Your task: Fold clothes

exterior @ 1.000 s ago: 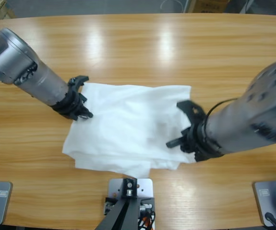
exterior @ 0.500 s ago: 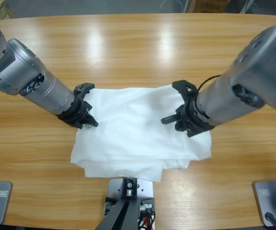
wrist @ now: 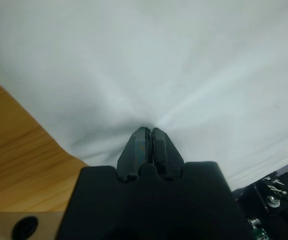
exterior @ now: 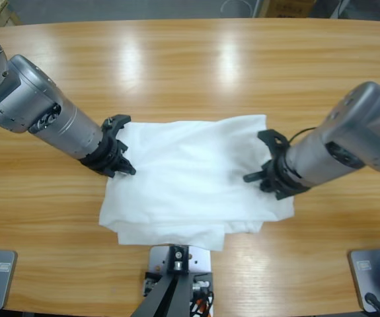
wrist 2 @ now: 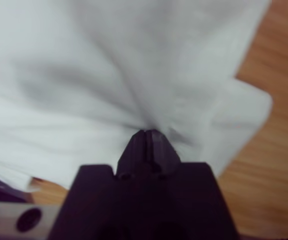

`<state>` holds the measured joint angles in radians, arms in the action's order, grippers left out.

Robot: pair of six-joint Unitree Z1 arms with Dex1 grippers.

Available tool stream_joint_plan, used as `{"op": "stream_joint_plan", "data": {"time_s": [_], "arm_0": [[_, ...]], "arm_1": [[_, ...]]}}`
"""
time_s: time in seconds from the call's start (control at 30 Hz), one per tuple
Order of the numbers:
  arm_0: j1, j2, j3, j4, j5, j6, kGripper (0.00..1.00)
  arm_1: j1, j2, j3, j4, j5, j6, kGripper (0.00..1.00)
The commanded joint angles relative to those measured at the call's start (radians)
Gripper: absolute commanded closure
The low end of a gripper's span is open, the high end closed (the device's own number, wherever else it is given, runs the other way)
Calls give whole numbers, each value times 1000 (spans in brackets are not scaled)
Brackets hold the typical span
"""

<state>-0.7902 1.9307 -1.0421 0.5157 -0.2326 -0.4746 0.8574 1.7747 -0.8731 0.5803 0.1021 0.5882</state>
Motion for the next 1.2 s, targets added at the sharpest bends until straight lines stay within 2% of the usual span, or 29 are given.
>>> {"op": "stream_joint_plan", "data": {"time_s": [0.03, 0.17, 0.3, 0.43, 0.63, 0.8, 0.9, 1.2], "arm_0": [[-12, 96, 70, -19, 18, -12, 1000], [-10, 64, 92, -19, 18, -12, 1000], [7, -88, 67, 11, 21, -10, 1000], [7, -233, 43, 80, 27, -11, 1000], [-93, -321, 153, 85, 53, -65, 1000], [-205, -286, 203, 18, 61, -122, 1000], [-213, -229, 207, -20, 60, -122, 1000], [-215, -74, 286, -171, 26, -124, 1000]], "arm_1": [[-28, -41, 37, 115, -65, 22, 1000], [-50, -81, 11, 150, -88, 21, 1000], [-43, -174, -126, 265, -117, -23, 1000], [-34, -113, -273, 308, -59, -62, 1000], [-37, 69, -372, 293, 19, -136, 1000], [-76, 178, -462, 269, 42, -194, 1000], [-85, 221, -528, 297, 48, -217, 1000], [-93, 319, -526, 275, 59, -231, 1000]]}}
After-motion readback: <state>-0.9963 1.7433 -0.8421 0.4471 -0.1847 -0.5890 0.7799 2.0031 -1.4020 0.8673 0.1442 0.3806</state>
